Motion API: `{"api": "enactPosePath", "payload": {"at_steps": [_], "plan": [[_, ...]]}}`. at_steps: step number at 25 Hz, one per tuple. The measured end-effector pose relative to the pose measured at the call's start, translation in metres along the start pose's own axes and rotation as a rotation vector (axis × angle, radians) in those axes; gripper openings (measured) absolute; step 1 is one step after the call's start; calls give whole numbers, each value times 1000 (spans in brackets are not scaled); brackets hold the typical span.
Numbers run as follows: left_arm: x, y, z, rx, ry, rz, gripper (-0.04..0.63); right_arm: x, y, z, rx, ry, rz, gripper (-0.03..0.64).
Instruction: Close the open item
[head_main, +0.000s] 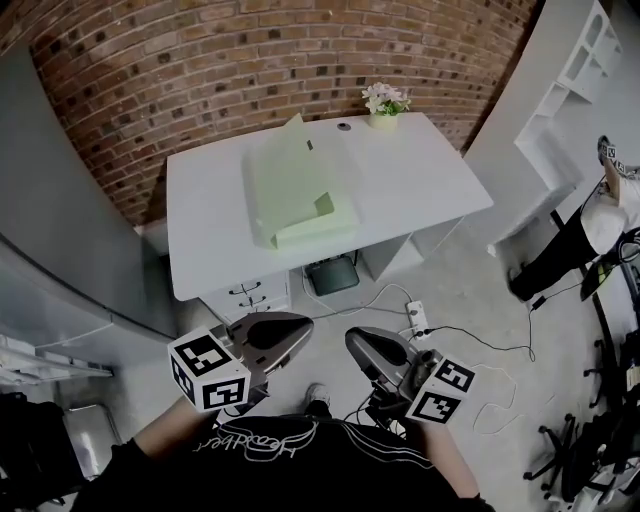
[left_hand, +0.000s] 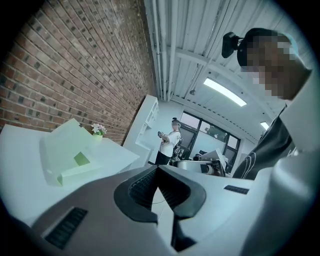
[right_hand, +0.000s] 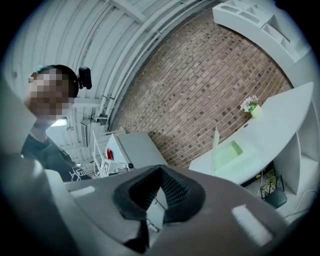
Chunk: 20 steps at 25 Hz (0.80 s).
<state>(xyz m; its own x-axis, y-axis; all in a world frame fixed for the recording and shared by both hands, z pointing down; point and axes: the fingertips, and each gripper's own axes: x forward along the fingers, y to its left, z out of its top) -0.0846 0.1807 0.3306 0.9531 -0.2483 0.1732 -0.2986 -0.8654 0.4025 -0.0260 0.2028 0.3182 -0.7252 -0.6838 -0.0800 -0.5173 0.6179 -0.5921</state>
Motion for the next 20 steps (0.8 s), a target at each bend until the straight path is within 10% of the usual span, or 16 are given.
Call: {"api": "enactPosePath", "payload": {"at_steps": [20], "plan": [[62,47,46,47,-70,145,2,-16,-75,68,-49,-2,49,3]]}}
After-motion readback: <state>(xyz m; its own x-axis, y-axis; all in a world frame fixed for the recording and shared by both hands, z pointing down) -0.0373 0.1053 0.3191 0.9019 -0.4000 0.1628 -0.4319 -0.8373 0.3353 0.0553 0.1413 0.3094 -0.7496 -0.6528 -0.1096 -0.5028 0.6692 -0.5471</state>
